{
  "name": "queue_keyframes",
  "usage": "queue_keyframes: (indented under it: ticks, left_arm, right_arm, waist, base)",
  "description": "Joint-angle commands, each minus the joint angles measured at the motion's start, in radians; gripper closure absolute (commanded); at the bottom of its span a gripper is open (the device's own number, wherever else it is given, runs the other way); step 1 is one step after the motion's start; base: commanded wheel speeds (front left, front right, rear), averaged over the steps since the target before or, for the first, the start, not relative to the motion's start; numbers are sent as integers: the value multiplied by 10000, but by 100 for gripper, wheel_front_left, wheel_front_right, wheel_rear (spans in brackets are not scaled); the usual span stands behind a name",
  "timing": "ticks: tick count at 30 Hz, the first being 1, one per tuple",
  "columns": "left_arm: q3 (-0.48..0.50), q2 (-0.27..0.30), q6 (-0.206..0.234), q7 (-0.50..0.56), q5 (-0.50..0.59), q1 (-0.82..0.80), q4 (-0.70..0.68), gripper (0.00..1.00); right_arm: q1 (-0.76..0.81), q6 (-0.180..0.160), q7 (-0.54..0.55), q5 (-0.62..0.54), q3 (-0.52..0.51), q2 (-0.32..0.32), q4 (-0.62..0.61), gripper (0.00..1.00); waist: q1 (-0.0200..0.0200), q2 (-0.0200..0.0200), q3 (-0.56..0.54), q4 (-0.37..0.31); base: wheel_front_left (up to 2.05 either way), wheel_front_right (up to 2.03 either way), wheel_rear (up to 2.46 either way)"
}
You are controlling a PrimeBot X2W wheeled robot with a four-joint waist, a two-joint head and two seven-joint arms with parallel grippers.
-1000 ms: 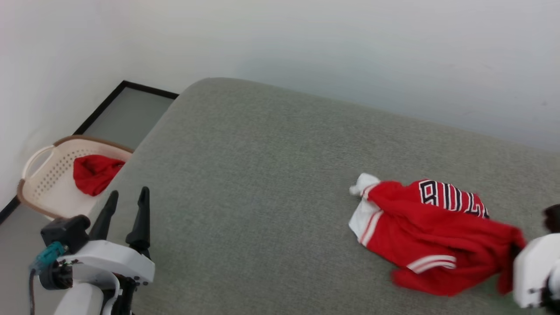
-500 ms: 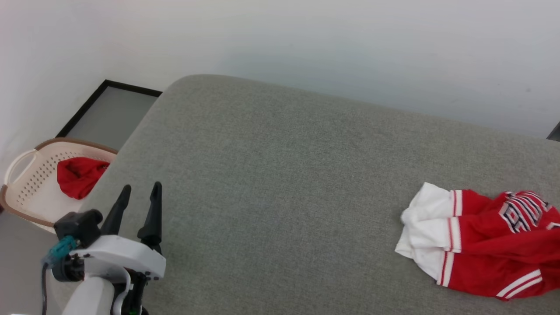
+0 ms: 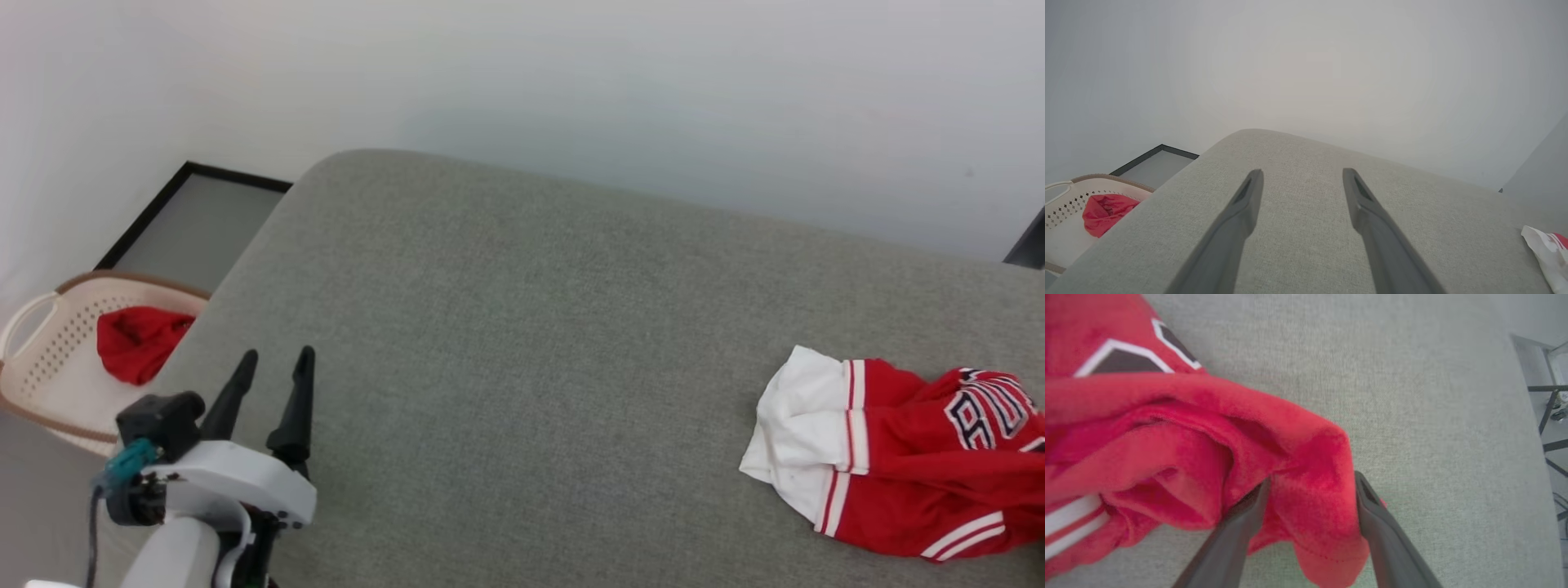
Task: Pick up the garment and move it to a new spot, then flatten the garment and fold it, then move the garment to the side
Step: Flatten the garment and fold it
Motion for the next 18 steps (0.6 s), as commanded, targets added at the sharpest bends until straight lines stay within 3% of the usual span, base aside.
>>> queue_keyframes:
  ticks: [1, 11, 18]
  left_arm:
    - [69, 73, -23, -39, -20, 54, -76, 0]
    - [768, 219, -25, -25, 216, 832, -584, 0]
    - [818, 112, -26, -25, 353, 1067, -942, 0]
  right_arm:
    - [-111, -10, -152, 41, 148, -73, -92, 0]
    - [660, -10, -2158, 482, 1113, 202, -2121, 0]
    - [1655, -10, -4357, -54, 1260, 991, -3790, 0]
  waist:
    - [0, 0, -148, -111]
    - [0, 0, -529, -925]
    - [0, 0, -493, -1489]
  base:
    - [0, 0, 0]
    - [0, 0, 0]
    - [0, 0, 0]
